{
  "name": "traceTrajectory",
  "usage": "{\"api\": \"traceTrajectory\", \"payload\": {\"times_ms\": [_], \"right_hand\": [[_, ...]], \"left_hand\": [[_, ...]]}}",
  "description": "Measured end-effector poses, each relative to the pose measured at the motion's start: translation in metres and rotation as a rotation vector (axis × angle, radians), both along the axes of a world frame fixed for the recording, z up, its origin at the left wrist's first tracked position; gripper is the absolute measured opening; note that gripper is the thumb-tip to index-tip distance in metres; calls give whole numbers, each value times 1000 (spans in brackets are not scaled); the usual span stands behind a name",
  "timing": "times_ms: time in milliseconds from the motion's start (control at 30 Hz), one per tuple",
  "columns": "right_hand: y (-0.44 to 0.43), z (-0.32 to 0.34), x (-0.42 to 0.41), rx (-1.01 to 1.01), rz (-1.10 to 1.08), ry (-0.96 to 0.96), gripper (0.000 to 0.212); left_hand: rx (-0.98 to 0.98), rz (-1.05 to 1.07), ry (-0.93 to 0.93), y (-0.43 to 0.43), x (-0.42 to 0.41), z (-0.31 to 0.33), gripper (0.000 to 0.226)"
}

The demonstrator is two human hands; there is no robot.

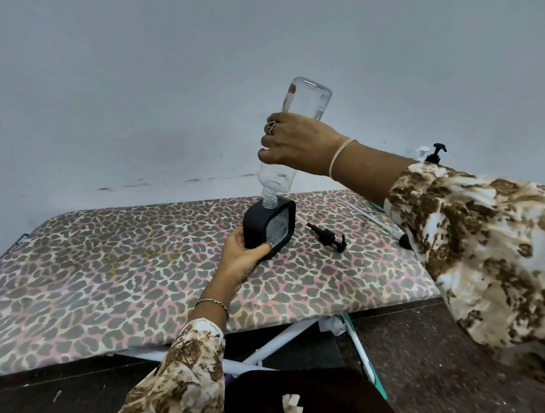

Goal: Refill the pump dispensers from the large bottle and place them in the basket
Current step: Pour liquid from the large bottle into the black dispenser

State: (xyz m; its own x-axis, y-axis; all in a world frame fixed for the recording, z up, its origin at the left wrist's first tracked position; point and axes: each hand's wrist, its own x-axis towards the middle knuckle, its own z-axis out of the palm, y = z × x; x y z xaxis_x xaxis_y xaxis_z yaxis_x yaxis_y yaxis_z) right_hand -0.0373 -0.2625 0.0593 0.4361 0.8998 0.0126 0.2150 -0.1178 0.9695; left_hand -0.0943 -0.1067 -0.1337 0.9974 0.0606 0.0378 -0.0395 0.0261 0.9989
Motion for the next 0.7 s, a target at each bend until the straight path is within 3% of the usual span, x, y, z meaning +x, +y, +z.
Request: {"api": "traceTrajectory", "payload": {"times_ms": [200,333,700], "right_hand": [[-9,-2,-5,126,-68,62,19],[-18,-11,-13,308,-194,174,33],[-70,-72,-9,1157,-512,501,69]], "left_hand": [[29,28,-16,-4,-3,1,52],[26,37,-43,-3,-2,-3,60],[116,87,-53,-2,1,-6,61]]}}
